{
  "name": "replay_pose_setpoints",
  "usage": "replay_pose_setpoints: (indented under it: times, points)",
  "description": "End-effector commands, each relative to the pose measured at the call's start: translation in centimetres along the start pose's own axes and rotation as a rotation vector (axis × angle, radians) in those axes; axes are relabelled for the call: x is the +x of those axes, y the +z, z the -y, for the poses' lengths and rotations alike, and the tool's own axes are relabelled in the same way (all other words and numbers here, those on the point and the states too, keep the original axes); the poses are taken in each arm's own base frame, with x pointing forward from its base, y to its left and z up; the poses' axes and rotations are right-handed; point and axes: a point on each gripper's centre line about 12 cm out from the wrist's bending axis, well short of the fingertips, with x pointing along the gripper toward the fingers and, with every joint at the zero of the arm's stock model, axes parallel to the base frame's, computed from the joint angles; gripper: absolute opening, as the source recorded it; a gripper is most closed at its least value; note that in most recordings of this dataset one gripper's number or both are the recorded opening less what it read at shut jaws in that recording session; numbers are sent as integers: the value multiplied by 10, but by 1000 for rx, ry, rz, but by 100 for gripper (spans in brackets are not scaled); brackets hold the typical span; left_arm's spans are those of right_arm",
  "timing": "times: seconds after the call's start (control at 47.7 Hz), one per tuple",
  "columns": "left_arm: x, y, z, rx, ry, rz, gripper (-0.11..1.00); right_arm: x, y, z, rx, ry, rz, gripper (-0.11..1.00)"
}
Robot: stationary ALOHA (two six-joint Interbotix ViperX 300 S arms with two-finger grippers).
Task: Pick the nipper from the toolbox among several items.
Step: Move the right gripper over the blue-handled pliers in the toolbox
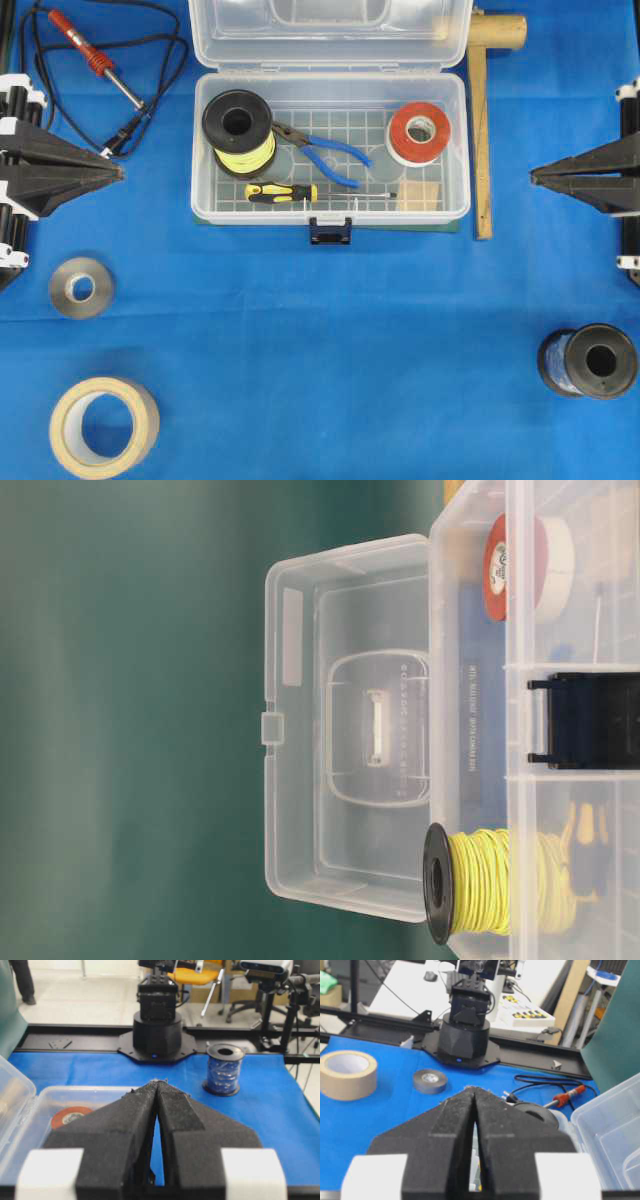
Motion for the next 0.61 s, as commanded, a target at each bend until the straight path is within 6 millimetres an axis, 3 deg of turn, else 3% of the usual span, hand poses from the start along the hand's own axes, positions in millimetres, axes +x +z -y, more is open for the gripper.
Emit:
replay_pose_setpoints:
  times: [0.0, 0.126, 0.336, 0.587]
  points:
    - [3, 8, -1, -20, 9, 21, 0, 3, 5, 1, 10, -4, 11, 0]
    - [4, 8, -1, -19, 9, 20, 0, 15, 4, 7, 19, -36, -89, 0]
    - [4, 9, -2, -19, 11, 28, 0, 50, 7, 38, 64, -159, -306, 0]
    - [5, 8, -3, -19, 17, 35, 0, 111, -22, 74, 88, -239, -605, 3]
